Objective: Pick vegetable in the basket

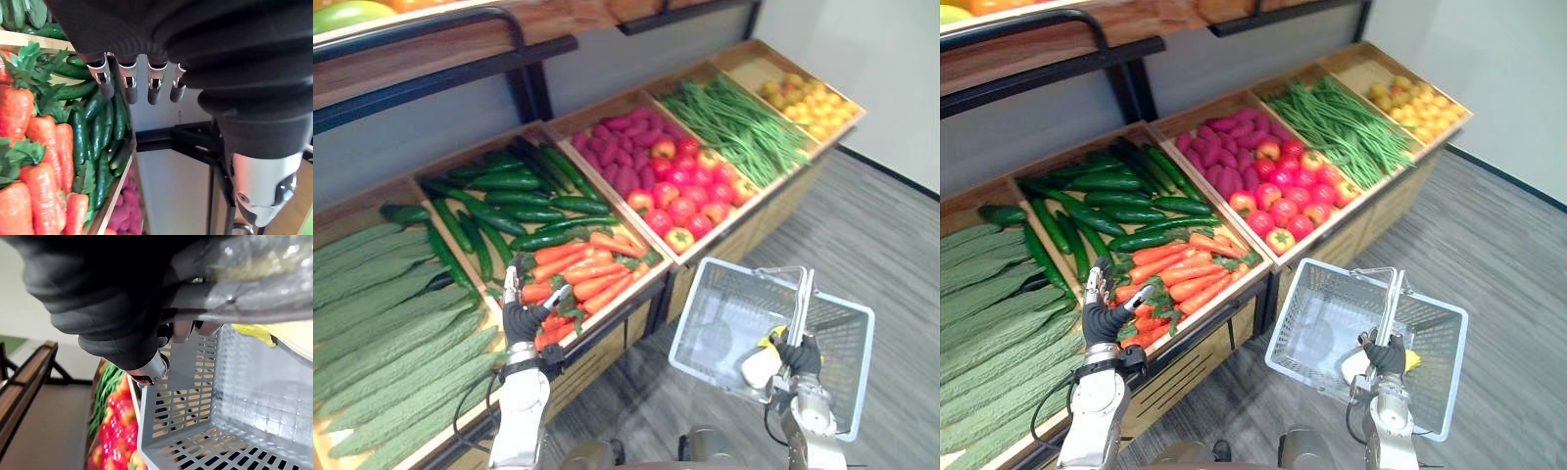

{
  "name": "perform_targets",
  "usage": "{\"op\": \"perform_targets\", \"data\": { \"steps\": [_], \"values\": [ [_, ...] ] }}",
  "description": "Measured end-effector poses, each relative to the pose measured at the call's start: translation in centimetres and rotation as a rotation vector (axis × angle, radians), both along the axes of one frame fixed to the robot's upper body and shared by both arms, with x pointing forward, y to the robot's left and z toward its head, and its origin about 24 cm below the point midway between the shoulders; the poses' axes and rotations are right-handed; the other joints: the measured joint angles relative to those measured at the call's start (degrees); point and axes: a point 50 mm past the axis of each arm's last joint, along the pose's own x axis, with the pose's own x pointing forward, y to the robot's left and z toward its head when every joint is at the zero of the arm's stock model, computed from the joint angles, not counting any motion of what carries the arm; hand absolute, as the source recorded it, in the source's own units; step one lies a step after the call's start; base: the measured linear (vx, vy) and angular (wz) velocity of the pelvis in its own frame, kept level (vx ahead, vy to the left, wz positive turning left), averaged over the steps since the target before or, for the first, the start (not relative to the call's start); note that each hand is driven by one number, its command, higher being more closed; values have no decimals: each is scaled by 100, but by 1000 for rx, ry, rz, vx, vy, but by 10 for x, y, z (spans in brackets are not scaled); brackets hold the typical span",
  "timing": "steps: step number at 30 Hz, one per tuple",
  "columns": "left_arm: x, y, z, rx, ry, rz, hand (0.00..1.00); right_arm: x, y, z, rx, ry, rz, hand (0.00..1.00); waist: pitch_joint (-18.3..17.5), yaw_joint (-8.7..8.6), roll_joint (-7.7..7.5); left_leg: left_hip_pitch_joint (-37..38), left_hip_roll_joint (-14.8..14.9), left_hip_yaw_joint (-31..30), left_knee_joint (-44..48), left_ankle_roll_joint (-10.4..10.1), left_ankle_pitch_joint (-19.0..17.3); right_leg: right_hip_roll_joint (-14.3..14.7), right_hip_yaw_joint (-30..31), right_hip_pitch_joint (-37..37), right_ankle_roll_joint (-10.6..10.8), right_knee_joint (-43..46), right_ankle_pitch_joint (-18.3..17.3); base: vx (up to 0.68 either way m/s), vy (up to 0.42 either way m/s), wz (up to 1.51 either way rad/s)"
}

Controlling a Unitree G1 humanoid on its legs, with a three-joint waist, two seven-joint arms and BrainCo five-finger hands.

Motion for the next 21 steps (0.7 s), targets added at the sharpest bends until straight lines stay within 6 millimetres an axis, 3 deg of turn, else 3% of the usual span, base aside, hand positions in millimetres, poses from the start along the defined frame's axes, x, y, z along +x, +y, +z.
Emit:
{"op": "perform_targets", "data": {
  "steps": [1,2,3,4,6,9,14,16,17,21],
  "values": [
    [0,-1,2,7,-8,-2,0,-3,0,-1,10,3,-11,100,-26,-2,-35,-67,-23,-117,116,-61,-78,-30,81,16,8,-349,117,166,-243,129],
    [0,-1,8,26,-31,-2,0,-13,1,-5,38,17,-36,100,-111,7,-252,-181,-177,-320,399,-202,-297,-242,79,91,-28,-994,644,172,-305,109],
    [0,0,7,35,-28,1,0,-20,1,-8,47,32,-50,100,-125,25,-250,-235,-149,-479,639,-300,-468,-295,-90,138,215,-920,589,226,-352,121],
    [-3,-2,4,25,-13,6,0,-33,-6,-9,35,52,-80,100,-235,2,-131,-337,52,-474,728,-401,-530,-221,-395,231,132,-1021,548,215,-322,94],
    [-3,-6,4,30,-11,-2,0,-40,-16,-7,0,65,-80,100,-284,-4,-42,-381,215,-504,616,-468,-498,-152,-653,296,71,-1134,554,122,-203,60],
    [0,-8,7,48,-25,-10,0,-49,-21,-7,8,71,-103,100,-288,4,-43,-379,326,-647,334,-659,-326,-116,-945,432,-25,-1347,618,50,-125,41],
    [7,-5,12,101,-43,-31,0,-62,-28,-10,32,86,-158,100,-323,-19,-85,-383,208,-984,-31,-670,-49,-280,-1354,569,-57,-1516,657,-13,-51,51],
    [12,-2,17,146,-62,-46,0,-63,-28,-11,44,85,-165,100,-355,-94,-128,-401,373,-648,-291,-615,32,-346,-1488,588,-68,-1612,722,-73,-16,43],
    [16,-1,17,179,-59,-57,0,-63,-28,-11,43,85,-163,100,-386,-143,-127,-404,455,-472,-442,-697,189,-366,-1546,589,-60,-1667,759,-67,-16,30],
    [30,-5,4,338,13,-149,0,-63,-28,-16,55,102,-126,100,-577,-179,-130,-309,489,-377,-978,-740,605,-334,-1527,587,-54,-1973,940,-40,6,3]
  ]
}}
